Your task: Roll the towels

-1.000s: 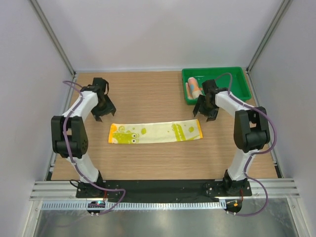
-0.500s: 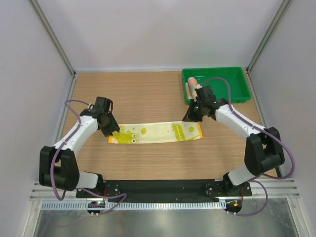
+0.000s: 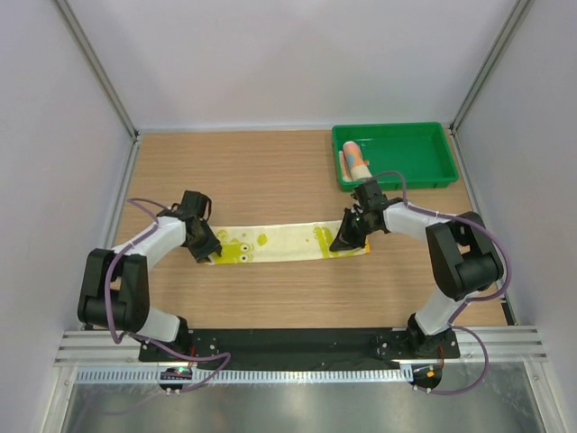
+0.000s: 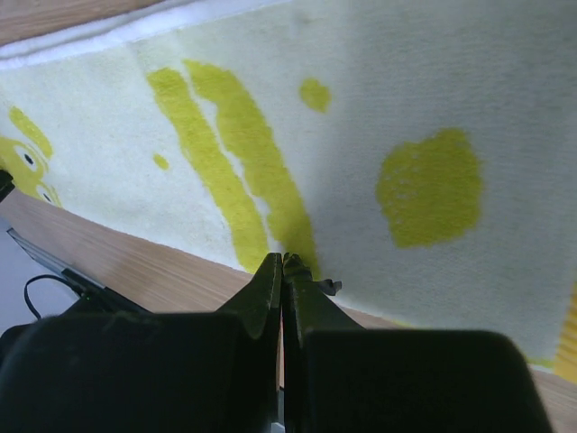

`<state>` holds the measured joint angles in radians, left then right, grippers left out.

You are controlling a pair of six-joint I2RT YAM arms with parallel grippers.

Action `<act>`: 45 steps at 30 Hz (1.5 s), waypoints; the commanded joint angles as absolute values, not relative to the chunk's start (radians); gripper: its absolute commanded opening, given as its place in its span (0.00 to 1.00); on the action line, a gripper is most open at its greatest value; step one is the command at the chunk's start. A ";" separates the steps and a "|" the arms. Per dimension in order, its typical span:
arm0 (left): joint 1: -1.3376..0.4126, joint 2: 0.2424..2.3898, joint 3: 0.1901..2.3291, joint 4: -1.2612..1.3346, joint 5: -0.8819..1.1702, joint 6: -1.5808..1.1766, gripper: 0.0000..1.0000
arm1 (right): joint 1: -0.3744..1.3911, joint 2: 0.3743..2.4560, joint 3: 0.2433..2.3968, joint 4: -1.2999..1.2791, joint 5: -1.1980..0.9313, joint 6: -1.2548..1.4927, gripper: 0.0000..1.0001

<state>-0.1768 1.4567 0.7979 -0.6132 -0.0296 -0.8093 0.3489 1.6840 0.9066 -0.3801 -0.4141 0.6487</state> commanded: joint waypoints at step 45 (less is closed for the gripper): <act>-0.169 1.505 0.772 -0.584 -0.126 -0.804 0.33 | 0.881 2.342 1.588 0.124 -0.796 0.928 0.01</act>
